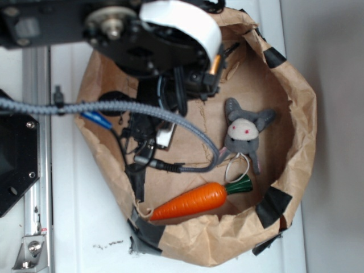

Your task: Grab the silver keys.

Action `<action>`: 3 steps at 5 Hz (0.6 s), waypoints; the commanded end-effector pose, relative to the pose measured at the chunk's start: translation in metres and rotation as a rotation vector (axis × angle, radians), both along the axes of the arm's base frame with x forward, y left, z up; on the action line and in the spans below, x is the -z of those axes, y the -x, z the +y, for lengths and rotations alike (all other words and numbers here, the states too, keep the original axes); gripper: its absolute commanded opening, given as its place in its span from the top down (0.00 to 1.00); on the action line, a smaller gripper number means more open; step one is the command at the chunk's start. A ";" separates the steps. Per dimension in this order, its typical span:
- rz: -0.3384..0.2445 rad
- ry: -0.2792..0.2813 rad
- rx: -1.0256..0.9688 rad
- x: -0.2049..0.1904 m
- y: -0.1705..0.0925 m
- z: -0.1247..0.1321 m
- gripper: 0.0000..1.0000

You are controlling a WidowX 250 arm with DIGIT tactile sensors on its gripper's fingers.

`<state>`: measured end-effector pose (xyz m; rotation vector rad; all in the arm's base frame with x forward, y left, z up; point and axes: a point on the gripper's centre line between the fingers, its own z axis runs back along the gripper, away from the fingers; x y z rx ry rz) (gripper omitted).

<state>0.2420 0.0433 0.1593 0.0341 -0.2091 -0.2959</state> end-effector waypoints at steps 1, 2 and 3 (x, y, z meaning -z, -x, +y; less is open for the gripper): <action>-0.046 -0.014 0.146 0.019 -0.015 -0.007 0.00; -0.087 0.015 0.277 0.034 -0.011 -0.019 0.00; -0.089 -0.038 0.374 0.057 -0.020 -0.012 0.00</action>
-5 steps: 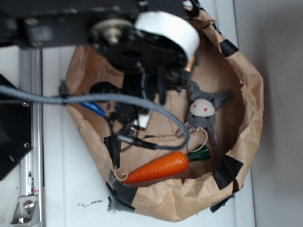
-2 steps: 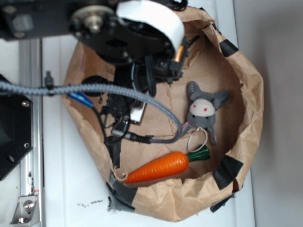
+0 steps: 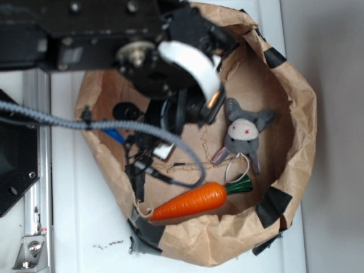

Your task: Grab the silver keys.

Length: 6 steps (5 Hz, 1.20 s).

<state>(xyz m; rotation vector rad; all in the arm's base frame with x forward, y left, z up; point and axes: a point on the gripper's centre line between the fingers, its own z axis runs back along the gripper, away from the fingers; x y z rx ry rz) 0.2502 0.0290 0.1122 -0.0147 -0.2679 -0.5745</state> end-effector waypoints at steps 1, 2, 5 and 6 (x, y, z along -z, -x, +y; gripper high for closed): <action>-0.030 -0.118 0.120 0.029 -0.031 0.022 0.00; -0.032 -0.187 0.144 0.037 -0.047 0.043 0.00; -0.001 -0.199 0.128 0.001 -0.036 0.068 0.00; 0.016 -0.237 0.142 0.007 -0.029 0.071 0.00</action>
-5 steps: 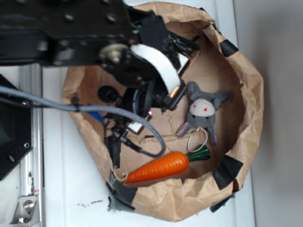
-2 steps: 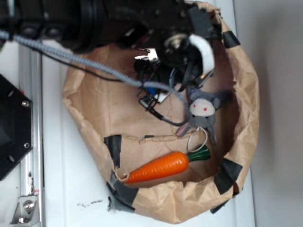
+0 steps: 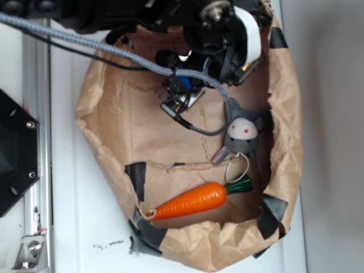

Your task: Grab the silver keys.

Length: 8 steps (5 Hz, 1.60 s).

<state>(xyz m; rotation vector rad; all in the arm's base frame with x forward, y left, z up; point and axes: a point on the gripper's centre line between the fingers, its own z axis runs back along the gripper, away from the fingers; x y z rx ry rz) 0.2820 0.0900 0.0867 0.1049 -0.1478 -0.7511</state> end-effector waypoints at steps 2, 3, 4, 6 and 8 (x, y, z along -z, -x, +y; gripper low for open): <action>-0.048 -0.097 -0.005 -0.013 0.004 0.012 0.00; -0.022 -0.119 -0.009 -0.007 0.007 0.018 0.00; -0.005 -0.147 -0.002 0.000 0.011 0.023 0.00; -0.003 -0.179 0.000 0.014 0.011 0.024 0.00; 0.036 -0.225 0.036 0.031 0.017 0.026 0.00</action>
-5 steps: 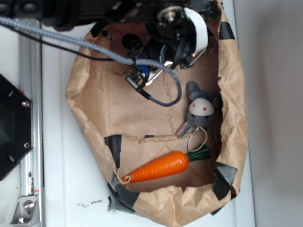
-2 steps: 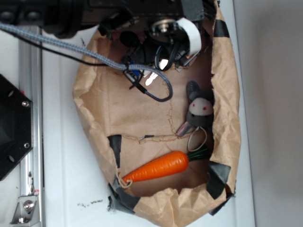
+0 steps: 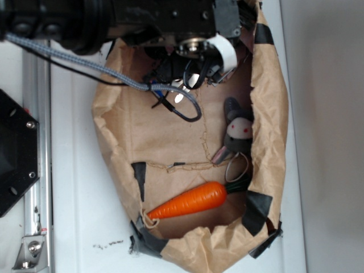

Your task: Grab the silver keys.

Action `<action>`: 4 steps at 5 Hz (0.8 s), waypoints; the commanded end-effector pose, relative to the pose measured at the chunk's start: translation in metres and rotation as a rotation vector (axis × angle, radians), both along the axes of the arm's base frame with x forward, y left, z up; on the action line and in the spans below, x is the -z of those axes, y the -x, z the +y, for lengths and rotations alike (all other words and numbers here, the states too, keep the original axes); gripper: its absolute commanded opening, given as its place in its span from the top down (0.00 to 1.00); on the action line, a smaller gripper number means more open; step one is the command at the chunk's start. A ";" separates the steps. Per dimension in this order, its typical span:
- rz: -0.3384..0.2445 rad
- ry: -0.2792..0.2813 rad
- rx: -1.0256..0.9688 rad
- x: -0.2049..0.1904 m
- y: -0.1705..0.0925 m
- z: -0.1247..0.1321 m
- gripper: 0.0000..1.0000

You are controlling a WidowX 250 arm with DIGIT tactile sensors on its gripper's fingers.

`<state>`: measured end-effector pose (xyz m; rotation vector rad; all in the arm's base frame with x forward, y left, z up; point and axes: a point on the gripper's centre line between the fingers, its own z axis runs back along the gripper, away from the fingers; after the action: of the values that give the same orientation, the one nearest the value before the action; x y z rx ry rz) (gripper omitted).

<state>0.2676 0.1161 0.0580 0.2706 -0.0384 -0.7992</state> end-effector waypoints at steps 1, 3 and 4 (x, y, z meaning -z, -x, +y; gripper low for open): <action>0.014 -0.033 0.013 0.004 0.003 0.000 0.00; -0.006 -0.015 0.019 0.000 0.003 -0.002 1.00; -0.011 -0.011 0.024 0.000 0.004 -0.003 1.00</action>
<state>0.2614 0.1141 0.0432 0.2482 -0.0059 -0.8225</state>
